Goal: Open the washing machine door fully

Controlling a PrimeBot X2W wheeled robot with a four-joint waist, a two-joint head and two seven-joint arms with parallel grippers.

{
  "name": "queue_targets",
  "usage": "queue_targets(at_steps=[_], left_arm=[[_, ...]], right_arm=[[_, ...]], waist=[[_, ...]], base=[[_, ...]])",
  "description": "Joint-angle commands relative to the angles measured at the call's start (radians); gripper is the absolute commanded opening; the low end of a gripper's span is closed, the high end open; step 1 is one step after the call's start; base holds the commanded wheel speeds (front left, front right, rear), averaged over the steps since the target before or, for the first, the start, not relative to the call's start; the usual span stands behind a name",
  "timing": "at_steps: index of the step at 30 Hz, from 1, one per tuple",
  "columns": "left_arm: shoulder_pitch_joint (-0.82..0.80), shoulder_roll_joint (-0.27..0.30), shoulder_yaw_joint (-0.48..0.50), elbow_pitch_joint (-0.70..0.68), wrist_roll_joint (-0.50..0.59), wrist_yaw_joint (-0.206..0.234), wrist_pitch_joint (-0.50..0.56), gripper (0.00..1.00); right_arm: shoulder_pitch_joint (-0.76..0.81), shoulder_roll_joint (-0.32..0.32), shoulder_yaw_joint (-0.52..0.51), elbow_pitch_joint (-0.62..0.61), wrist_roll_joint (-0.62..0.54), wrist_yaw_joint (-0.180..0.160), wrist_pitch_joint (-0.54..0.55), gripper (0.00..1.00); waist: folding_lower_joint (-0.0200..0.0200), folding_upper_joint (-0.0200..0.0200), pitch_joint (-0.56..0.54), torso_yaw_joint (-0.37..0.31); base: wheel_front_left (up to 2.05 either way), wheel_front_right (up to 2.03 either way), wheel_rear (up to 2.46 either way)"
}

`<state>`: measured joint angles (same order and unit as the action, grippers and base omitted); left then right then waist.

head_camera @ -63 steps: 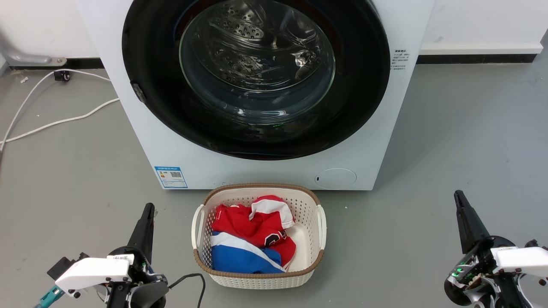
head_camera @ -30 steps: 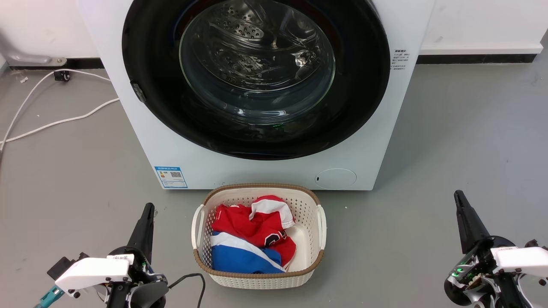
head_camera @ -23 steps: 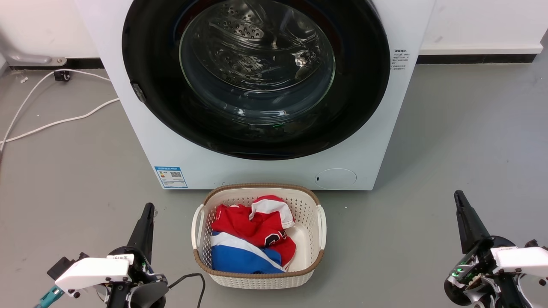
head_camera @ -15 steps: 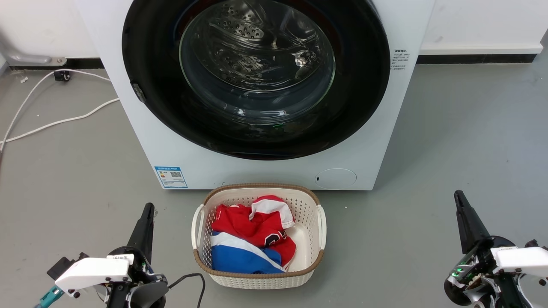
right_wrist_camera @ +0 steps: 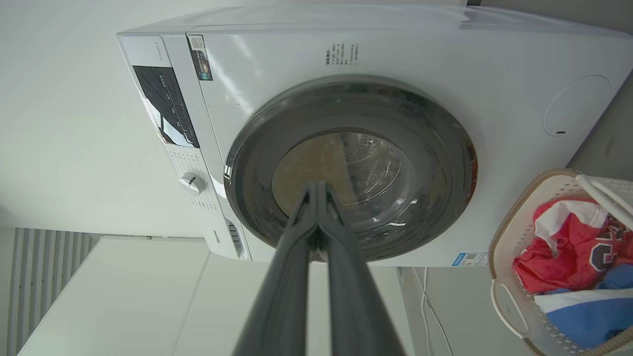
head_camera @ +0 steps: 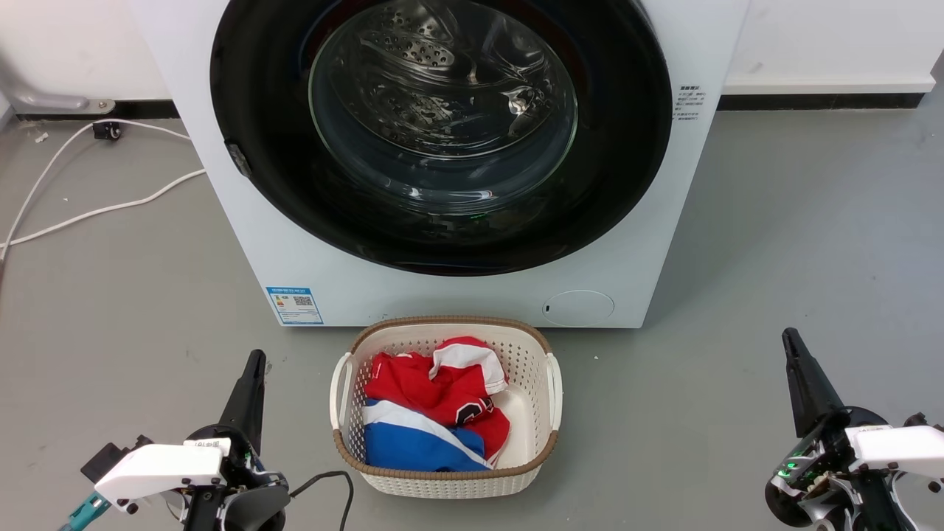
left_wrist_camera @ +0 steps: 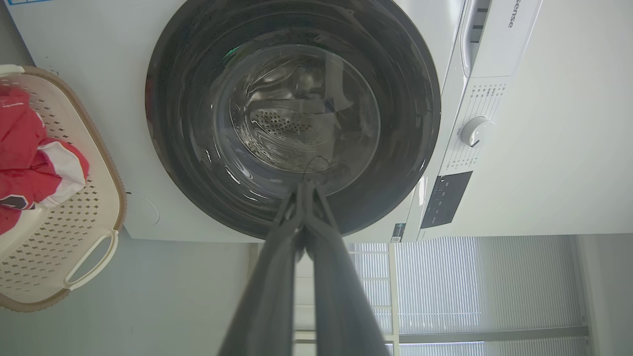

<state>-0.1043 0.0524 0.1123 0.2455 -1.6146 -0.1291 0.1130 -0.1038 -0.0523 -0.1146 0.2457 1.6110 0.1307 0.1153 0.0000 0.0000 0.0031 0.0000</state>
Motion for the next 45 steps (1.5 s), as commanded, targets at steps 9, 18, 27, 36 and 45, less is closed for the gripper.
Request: queue_targets(at_steps=[9, 18, 27, 36, 45], left_arm=[[0.016, -0.003, -0.003, 0.022, 0.0, 0.0, -0.001, 1.0], [0.037, -0.004, -0.006, 0.011, 0.024, 0.0, -0.045, 1.0], [0.049, -0.003, 0.011, 0.015, 0.091, 0.0, -0.087, 1.0], [0.052, -0.003, 0.07, -0.003, 0.211, -0.001, -0.124, 1.0], [0.049, -0.003, 0.125, -0.053, 0.371, -0.001, -0.159, 1.0]], right_arm=[[0.019, 0.001, 0.001, 0.021, 0.0, 0.0, -0.001, 1.0], [0.04, 0.001, 0.014, 0.008, -0.029, 0.0, -0.044, 1.0], [0.048, 0.001, 0.008, 0.005, -0.114, 0.0, -0.087, 1.0], [0.045, 0.001, -0.006, -0.007, -0.275, 0.0, -0.125, 1.0], [0.046, 0.001, -0.013, -0.079, -0.502, 0.0, -0.159, 1.0]], waist=[[0.0, 0.0, 0.0, 0.0], [0.0, 0.0, 0.002, -0.001], [0.0, 0.0, 0.002, -0.001], [0.0, 0.0, 0.004, -0.001], [0.0, 0.0, 0.006, -0.002]], base=[[0.0, 0.0, 0.0], [0.0, 0.0, 0.0], [0.0, 0.0, 0.0], [0.0, 0.0, 0.0], [0.0, 0.0, 0.0]])
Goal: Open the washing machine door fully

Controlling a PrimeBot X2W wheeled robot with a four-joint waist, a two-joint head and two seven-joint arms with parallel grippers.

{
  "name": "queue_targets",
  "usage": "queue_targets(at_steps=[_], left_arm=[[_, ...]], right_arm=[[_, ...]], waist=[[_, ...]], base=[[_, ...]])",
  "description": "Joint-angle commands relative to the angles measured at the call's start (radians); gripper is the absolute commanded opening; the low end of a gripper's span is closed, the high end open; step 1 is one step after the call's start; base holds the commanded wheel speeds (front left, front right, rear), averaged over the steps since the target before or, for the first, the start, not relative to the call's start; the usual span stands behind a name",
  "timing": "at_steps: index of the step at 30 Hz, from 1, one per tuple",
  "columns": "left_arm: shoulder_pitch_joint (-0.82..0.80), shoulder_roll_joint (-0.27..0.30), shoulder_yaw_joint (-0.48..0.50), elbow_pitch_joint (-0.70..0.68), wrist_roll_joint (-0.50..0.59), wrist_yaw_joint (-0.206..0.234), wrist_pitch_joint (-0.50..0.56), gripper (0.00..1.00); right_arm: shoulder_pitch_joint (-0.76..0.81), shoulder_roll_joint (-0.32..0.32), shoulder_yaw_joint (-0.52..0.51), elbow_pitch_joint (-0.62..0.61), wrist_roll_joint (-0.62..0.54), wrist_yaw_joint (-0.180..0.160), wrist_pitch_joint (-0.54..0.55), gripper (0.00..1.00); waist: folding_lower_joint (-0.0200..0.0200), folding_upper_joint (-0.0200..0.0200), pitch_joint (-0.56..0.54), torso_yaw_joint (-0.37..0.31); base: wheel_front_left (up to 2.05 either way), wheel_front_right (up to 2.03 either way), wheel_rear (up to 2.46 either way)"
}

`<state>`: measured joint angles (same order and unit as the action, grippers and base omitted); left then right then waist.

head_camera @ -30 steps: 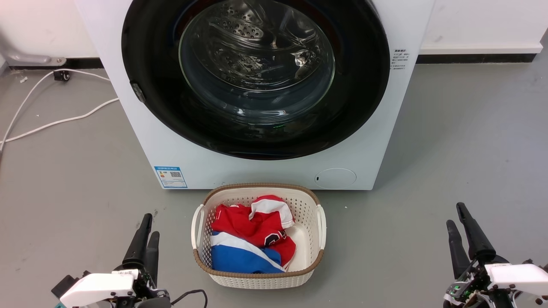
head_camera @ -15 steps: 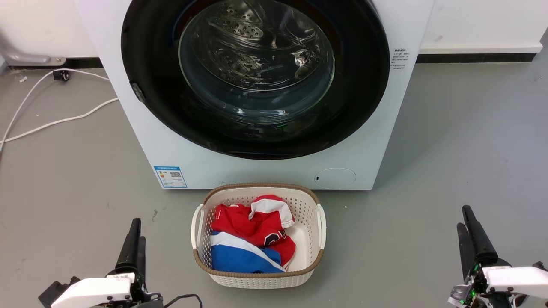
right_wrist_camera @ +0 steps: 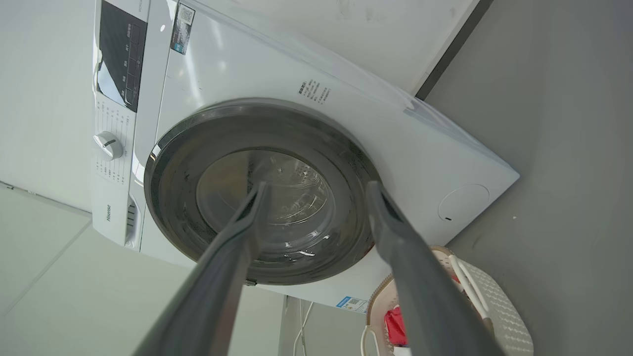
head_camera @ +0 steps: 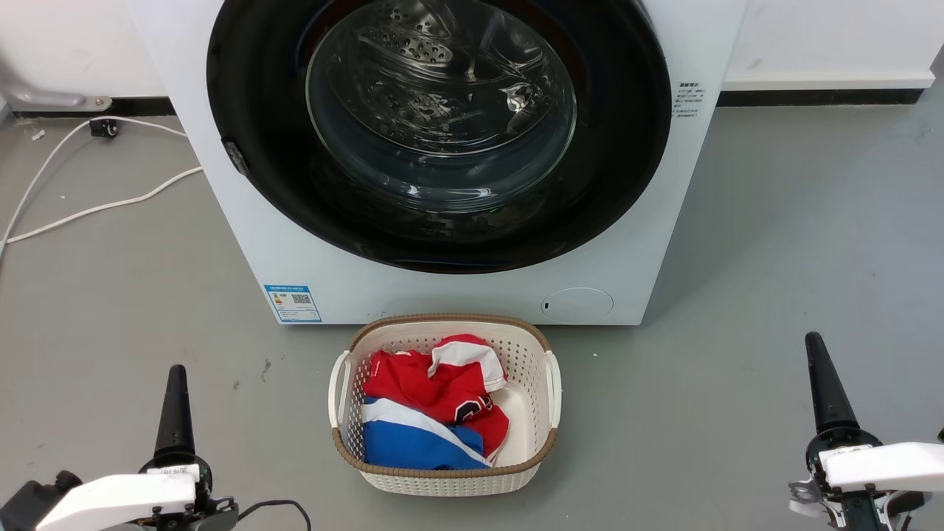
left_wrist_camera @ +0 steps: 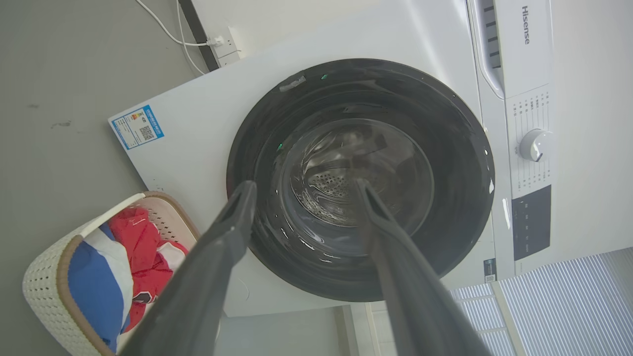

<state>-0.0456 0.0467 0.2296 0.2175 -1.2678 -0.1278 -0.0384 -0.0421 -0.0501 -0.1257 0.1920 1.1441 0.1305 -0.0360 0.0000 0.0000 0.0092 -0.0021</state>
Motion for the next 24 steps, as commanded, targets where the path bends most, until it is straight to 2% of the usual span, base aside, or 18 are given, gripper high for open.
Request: queue_targets(at_steps=[1, 8, 14, 22, 23, 24], left_arm=[[-0.008, 0.003, 0.008, -0.034, 0.045, -0.002, -0.011, 1.0], [0.004, 0.003, -0.01, -0.104, 0.169, 0.003, -0.032, 1.0], [0.022, 0.003, -0.058, -0.19, 0.31, 0.02, -0.051, 1.0], [0.043, 0.004, -0.158, -0.269, 0.531, 0.068, -0.076, 1.0], [0.043, 0.004, -0.194, -0.291, 0.609, 0.09, -0.085, 1.0], [0.043, 0.004, -0.206, -0.299, 0.63, 0.096, -0.088, 1.0]], right_arm=[[-0.016, -0.001, -0.002, -0.036, -0.062, 0.0, -0.012, 1.0], [-0.014, -0.001, -0.004, -0.098, -0.215, 0.0, -0.032, 1.0], [-0.006, -0.001, 0.035, -0.153, -0.379, 0.0, -0.053, 1.0], [0.003, -0.001, 0.058, -0.188, -0.536, 0.0, -0.077, 1.0], [0.006, -0.001, 0.062, -0.199, -0.586, 0.0, -0.086, 1.0], [0.007, -0.001, 0.064, -0.202, -0.602, 0.0, -0.089, 1.0]], waist=[[0.0, 0.0, 0.001, 0.0], [0.0, 0.0, 0.003, 0.0], [0.0, 0.0, 0.004, -0.001], [0.0, 0.0, 0.006, -0.003], [0.0, 0.0, 0.009, -0.004], [0.0, 0.0, 0.01, -0.004]], base=[[0.0, 0.0, 0.0], [0.0, 0.0, 0.0], [0.0, 0.0, 0.0], [0.0, 0.0, 0.0], [0.0, 0.0, 0.0], [0.0, 0.0, 0.0]])
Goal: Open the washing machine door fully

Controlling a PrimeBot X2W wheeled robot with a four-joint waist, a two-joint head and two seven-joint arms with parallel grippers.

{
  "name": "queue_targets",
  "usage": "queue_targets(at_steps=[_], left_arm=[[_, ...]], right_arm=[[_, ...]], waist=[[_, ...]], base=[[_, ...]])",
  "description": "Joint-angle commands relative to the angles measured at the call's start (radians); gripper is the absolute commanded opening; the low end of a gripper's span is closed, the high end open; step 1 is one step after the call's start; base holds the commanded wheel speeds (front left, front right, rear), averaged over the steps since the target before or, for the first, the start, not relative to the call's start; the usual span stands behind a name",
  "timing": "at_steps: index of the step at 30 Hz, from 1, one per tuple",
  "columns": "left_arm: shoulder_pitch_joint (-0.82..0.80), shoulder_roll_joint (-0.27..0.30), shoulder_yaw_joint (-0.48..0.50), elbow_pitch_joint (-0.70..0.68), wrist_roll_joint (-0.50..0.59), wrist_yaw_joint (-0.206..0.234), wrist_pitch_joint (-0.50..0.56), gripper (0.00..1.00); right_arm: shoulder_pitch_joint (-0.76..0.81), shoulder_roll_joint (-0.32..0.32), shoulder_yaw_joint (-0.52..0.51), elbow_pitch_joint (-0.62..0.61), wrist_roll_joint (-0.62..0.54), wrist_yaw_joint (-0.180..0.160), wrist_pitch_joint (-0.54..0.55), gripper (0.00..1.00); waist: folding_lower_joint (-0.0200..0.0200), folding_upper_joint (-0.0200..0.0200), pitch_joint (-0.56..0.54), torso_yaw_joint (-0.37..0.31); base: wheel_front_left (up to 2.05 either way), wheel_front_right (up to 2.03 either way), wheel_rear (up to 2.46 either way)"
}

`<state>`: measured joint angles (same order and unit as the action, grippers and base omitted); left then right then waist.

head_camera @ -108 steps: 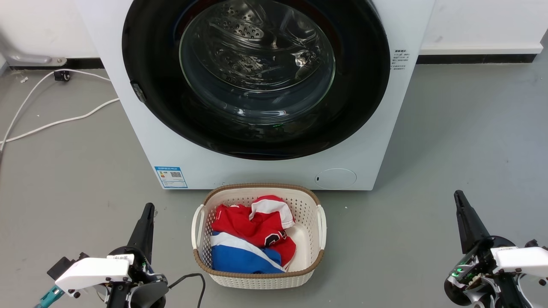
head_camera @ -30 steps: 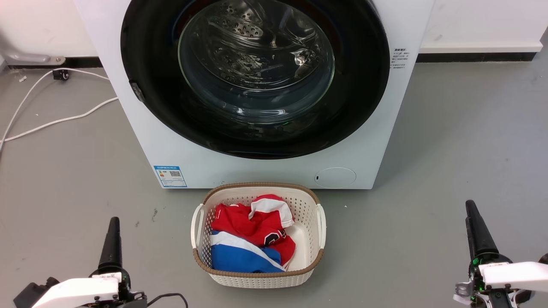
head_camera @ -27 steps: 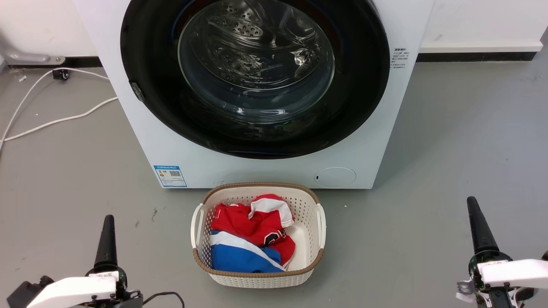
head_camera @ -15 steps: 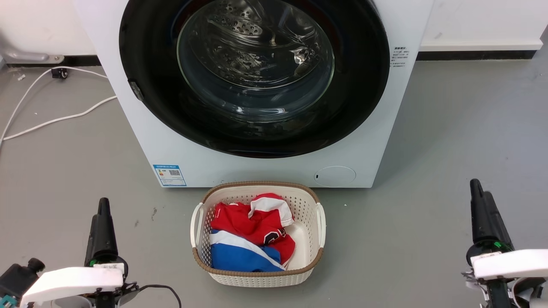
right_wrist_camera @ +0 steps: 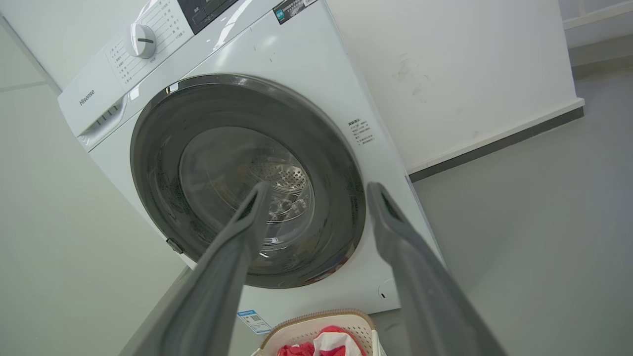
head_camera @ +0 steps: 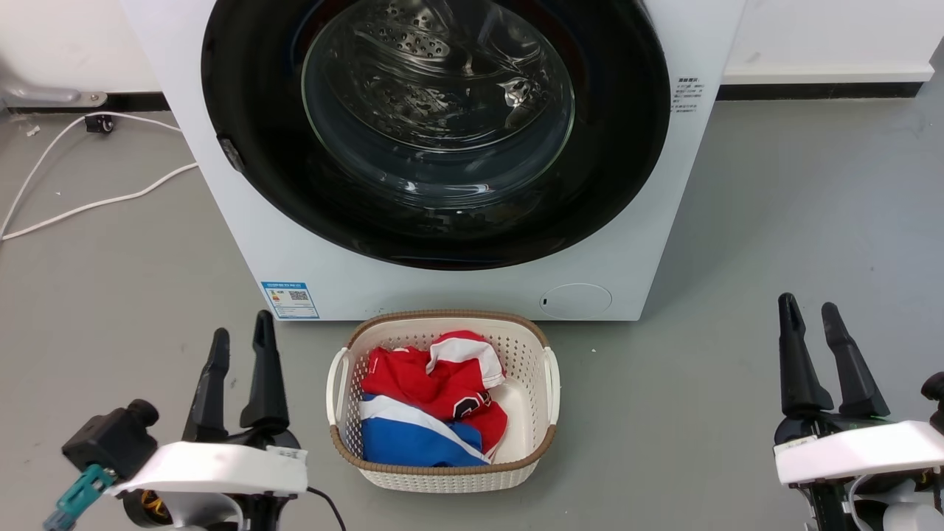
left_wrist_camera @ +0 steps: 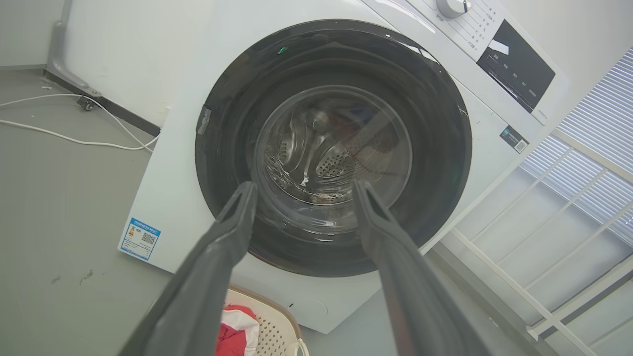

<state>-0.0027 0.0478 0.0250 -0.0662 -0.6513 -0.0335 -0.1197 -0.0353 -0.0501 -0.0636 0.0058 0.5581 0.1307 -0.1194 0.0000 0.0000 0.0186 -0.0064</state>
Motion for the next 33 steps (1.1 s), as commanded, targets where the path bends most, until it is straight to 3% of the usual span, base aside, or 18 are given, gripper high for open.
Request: queue_targets(at_steps=[1, 10, 28, 33], left_arm=[[0.0, 0.003, -0.012, -0.022, 0.03, 0.005, -0.009, 1.0], [0.006, 0.019, -0.088, -0.06, 0.202, 0.043, -0.034, 1.0], [-0.008, 0.145, -0.313, -0.028, 0.395, 0.239, -0.077, 1.0], [-0.009, 0.155, -0.346, -0.021, 0.406, 0.259, -0.089, 1.0]], right_arm=[[0.001, -0.001, 0.003, -0.019, -0.033, 0.0, -0.008, 1.0], [0.009, -0.001, 0.013, -0.036, -0.179, 0.0, -0.033, 1.0], [0.028, 0.0, 0.028, -0.034, -0.399, 0.0, -0.076, 1.0], [0.033, 0.0, 0.026, -0.027, -0.426, 0.0, -0.088, 1.0]], waist=[[0.0, 0.0, 0.001, 0.0], [0.0, 0.0, 0.007, -0.004], [0.0, 0.0, 0.01, -0.01], [0.0, 0.0, 0.012, -0.01]], base=[[0.0, 0.0, 0.0], [0.0, 0.0, 0.0], [0.0, 0.0, 0.0], [0.0, 0.0, 0.0]])
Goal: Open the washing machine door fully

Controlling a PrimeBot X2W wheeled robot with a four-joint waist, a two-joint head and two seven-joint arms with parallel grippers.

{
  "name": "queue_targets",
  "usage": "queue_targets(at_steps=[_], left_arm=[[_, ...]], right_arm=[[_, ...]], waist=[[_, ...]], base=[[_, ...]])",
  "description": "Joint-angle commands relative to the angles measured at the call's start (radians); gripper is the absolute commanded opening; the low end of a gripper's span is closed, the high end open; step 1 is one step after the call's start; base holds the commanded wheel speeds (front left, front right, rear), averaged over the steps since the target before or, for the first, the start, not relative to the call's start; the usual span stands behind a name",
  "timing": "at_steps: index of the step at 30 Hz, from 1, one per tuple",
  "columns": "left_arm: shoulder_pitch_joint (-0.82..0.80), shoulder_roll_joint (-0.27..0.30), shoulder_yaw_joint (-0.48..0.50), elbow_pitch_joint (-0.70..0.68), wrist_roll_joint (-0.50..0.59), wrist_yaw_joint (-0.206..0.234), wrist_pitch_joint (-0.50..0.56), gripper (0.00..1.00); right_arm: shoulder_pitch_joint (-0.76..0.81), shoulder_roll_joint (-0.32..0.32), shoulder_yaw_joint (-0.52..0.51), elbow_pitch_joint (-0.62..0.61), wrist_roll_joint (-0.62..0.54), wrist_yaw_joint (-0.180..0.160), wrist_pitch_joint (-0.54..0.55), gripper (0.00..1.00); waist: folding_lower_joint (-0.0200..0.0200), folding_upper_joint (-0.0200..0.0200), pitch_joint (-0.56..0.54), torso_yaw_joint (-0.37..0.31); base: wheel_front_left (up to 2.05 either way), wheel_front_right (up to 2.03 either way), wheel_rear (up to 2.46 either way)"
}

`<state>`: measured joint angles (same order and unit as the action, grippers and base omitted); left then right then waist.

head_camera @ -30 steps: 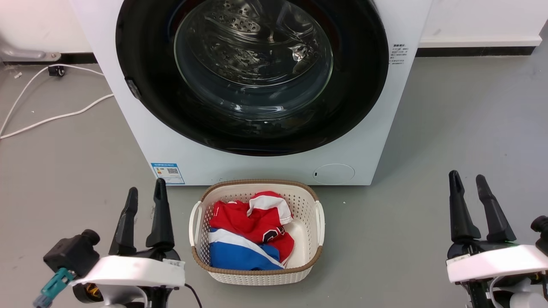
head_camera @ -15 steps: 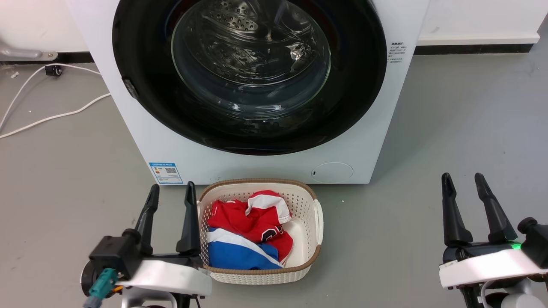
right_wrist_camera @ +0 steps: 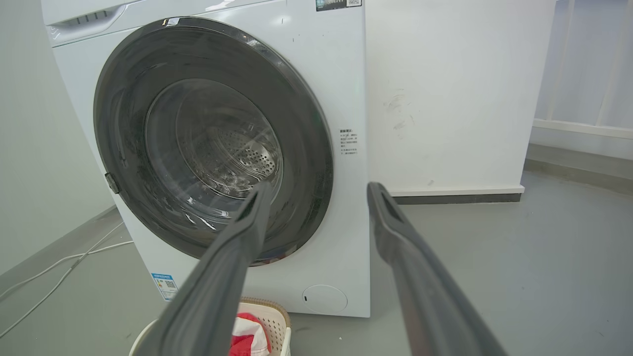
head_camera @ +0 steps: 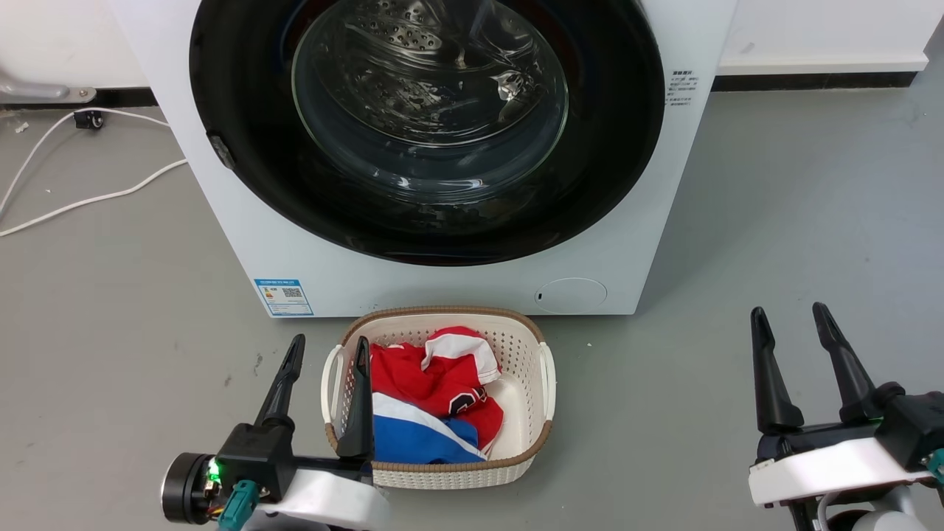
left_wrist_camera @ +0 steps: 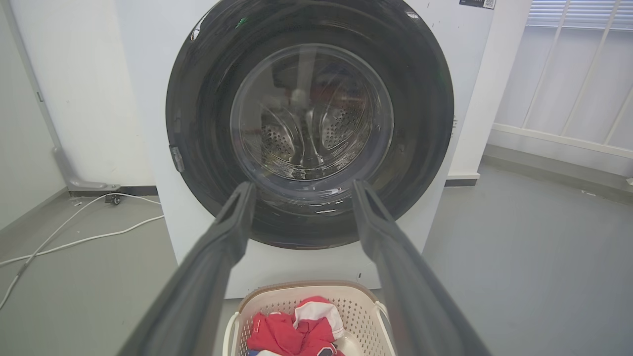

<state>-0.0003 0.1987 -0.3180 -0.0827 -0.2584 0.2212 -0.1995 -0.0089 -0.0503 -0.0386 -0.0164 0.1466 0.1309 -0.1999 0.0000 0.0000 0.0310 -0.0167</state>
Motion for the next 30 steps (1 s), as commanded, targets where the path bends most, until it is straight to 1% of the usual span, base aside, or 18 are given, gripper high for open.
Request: queue_targets(at_steps=[1, 3, 6, 8, 10, 13, 17, 20, 24, 30], left_arm=[[-0.008, 0.003, -0.005, -0.003, 0.011, -0.001, -0.01, 1.0], [-0.002, -0.002, -0.005, 0.0, 0.009, -0.017, -0.015, 1.0], [0.007, -0.011, 0.007, -0.002, 0.016, -0.053, -0.02, 1.0], [0.017, -0.028, 0.026, 0.0, 0.013, -0.074, -0.025, 1.0], [0.023, -0.044, 0.053, 0.007, 0.012, -0.105, -0.029, 1.0], [0.037, -0.073, 0.094, 0.021, 0.017, -0.165, -0.034, 1.0], [0.058, -0.108, 0.155, 0.047, 0.016, -0.259, -0.043, 1.0], [0.067, -0.13, 0.194, 0.064, 0.034, -0.304, -0.047, 1.0], [0.075, -0.141, 0.216, 0.085, 0.068, -0.331, -0.055, 1.0], [0.075, -0.146, 0.205, 0.123, 0.142, -0.345, -0.065, 1.0]], right_arm=[[0.006, 0.0, 0.005, -0.004, -0.025, 0.0, -0.009, 1.0], [0.006, 0.0, 0.007, -0.007, -0.043, 0.0, -0.014, 1.0], [0.007, 0.0, 0.01, -0.011, -0.065, 0.0, -0.02, 1.0], [0.009, 0.0, 0.013, -0.013, -0.075, 0.0, -0.024, 1.0], [0.011, 0.0, 0.013, -0.012, -0.081, 0.0, -0.028, 1.0], [0.015, 0.0, 0.014, -0.001, -0.064, 0.0, -0.033, 1.0], [0.024, 0.0, 0.019, 0.022, -0.045, 0.0, -0.042, 1.0], [0.029, 0.0, 0.012, 0.043, -0.017, 0.0, -0.046, 1.0], [0.026, 0.0, 0.011, 0.059, -0.028, 0.0, -0.055, 1.0], [0.024, 0.0, 0.011, 0.082, -0.038, 0.0, -0.066, 1.0]], waist=[[0.0, 0.0, 0.0, 0.0], [0.0, 0.0, 0.001, 0.0], [0.0, 0.0, 0.002, 0.001], [0.0, 0.0, 0.002, 0.001], [0.0, 0.0, 0.002, 0.0], [0.0, 0.0, 0.002, 0.0], [0.0, 0.0, 0.0, -0.001], [0.0, 0.0, 0.0, -0.001], [0.0, 0.0, -0.001, -0.001], [0.0, 0.0, -0.002, -0.002]], base=[[0.0, 0.0, 0.0], [0.0, 0.0, 0.0], [0.0, 0.0, 0.0], [0.0, 0.0, 0.0], [0.0, 0.0, 0.0], [0.0, 0.0, 0.0], [0.0, 0.0, 0.0], [0.0, 0.0, 0.0], [0.0, 0.0, 0.0], [0.0, 0.0, 0.0]])
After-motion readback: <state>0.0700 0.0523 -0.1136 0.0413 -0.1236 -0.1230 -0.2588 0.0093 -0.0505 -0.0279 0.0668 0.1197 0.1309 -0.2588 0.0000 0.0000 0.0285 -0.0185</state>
